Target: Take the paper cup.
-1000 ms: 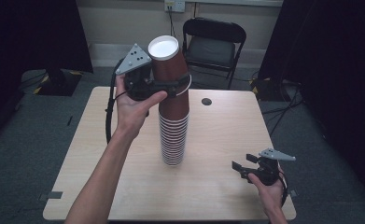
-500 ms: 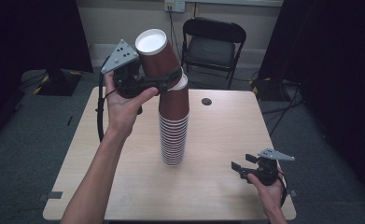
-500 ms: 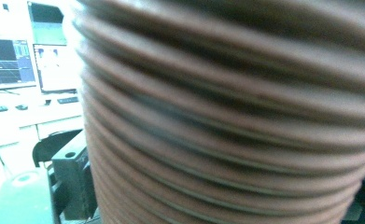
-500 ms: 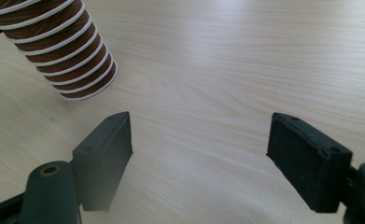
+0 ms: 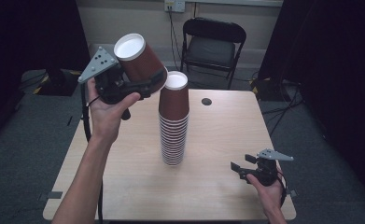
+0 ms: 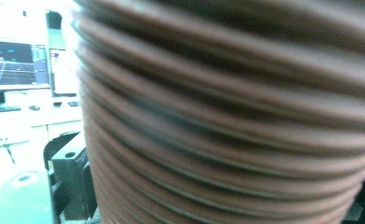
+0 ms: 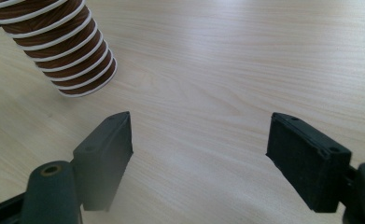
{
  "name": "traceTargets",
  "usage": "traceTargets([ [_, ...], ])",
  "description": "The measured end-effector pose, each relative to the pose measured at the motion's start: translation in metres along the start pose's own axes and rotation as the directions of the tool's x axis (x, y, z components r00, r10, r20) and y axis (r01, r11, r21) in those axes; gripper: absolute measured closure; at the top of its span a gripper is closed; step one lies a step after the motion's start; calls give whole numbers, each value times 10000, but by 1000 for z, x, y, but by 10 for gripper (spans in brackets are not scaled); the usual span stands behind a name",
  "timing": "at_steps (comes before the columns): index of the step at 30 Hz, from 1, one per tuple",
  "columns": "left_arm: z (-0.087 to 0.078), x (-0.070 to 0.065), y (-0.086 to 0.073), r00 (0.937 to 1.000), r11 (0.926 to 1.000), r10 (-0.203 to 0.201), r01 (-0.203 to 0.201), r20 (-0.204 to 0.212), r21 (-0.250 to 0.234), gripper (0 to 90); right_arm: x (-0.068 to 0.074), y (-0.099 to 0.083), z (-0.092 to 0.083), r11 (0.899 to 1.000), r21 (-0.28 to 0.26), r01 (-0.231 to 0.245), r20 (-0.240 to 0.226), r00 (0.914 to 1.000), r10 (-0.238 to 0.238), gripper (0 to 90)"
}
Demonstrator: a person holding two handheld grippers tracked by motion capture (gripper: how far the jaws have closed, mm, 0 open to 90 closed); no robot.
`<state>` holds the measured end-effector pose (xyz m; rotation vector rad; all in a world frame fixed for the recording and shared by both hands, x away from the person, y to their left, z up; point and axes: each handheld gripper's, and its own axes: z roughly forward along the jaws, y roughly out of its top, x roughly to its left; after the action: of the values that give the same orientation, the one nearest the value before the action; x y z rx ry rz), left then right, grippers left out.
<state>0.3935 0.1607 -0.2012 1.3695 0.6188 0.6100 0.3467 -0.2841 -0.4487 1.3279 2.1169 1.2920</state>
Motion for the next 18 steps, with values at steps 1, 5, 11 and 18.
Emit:
traceTargets([
  [1, -2, 1, 0, 10000, 10000, -53, 53, -24, -43, 134, 0, 0, 0, 10000, -9, 1, -12, 10000, -1, 220],
  [5, -13, 8, -3, 9995, 9998, 142, -137, -289, 149, 134, 1, 0, 1, 10000, 9, 26, -9, 10000, -26, 220],
  [11, -29, 15, -17, 9984, 9969, 47, -3, -567, 787, 134, 3, 0, 1, 9999, 6, 105, 51, 9999, -105, 220],
  [18, -43, 23, -31, 9981, 9861, -540, 577, -281, 1558, 135, 7, 0, 5, 9997, 138, 188, -147, 9997, -186, 227],
])
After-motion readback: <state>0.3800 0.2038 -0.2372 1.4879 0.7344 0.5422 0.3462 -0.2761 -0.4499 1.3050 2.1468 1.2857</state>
